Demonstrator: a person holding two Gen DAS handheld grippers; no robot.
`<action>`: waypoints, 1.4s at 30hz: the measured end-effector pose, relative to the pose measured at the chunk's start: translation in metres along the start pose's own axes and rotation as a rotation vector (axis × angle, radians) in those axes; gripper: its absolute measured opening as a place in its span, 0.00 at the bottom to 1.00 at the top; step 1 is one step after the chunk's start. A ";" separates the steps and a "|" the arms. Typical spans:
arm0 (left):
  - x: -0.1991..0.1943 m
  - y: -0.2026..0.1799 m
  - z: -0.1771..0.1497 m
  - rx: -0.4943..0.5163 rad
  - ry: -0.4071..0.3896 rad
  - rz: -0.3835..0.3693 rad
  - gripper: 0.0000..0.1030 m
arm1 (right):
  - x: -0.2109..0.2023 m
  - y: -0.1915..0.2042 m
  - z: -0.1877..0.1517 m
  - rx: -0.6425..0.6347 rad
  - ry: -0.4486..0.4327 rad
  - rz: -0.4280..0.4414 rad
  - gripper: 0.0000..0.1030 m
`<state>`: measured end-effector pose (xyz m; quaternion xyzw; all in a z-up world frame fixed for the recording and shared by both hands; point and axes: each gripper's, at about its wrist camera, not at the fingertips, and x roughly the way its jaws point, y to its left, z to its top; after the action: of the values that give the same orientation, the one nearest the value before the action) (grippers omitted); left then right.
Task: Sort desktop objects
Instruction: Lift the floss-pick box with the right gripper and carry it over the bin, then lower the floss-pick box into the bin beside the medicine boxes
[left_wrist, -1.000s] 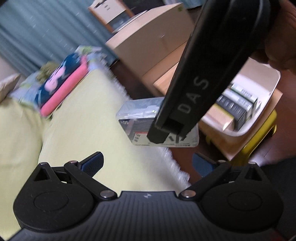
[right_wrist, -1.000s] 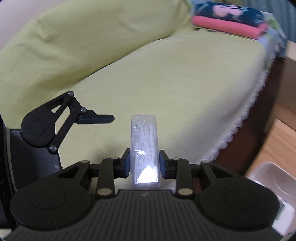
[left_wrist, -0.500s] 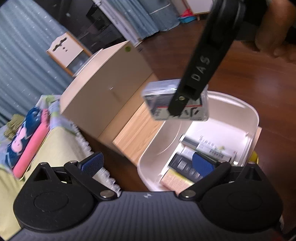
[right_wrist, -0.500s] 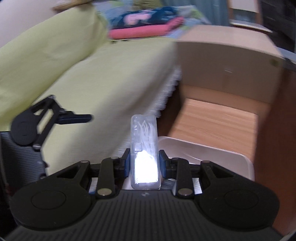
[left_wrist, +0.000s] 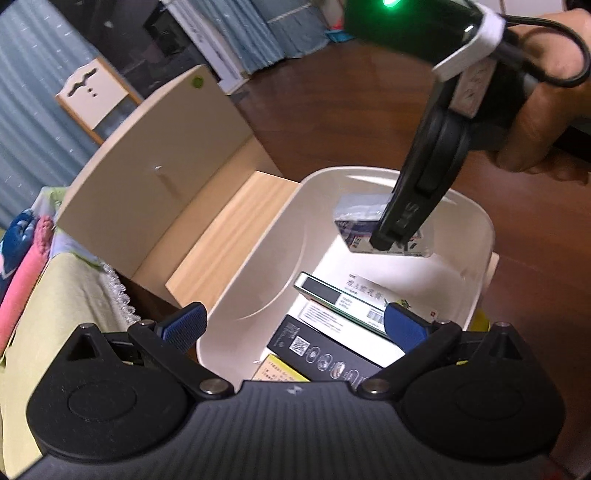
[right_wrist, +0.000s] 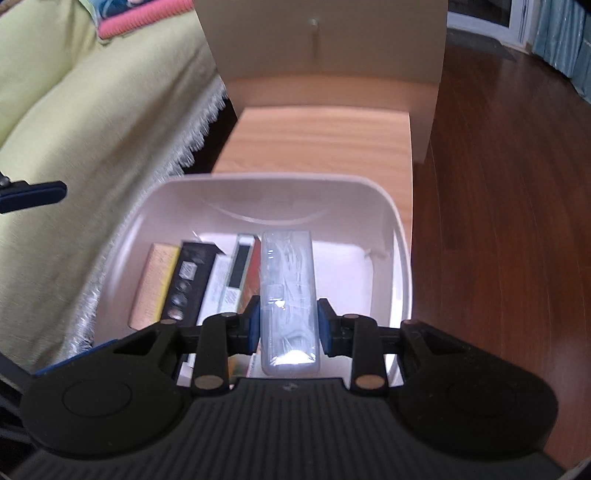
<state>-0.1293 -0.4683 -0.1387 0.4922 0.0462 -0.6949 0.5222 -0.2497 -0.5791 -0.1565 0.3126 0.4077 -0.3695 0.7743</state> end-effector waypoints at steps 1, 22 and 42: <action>0.003 -0.002 0.000 0.010 0.001 -0.002 1.00 | 0.004 0.002 -0.005 -0.002 0.009 -0.009 0.26; 0.029 -0.014 -0.014 0.109 -0.007 0.012 1.00 | 0.085 0.008 -0.023 0.014 0.136 -0.161 0.26; 0.034 -0.016 -0.017 0.129 -0.002 0.015 1.00 | 0.101 0.006 -0.025 0.028 0.156 -0.132 0.27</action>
<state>-0.1296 -0.4740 -0.1791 0.5244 -0.0029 -0.6931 0.4945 -0.2145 -0.5883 -0.2537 0.3234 0.4814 -0.4000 0.7097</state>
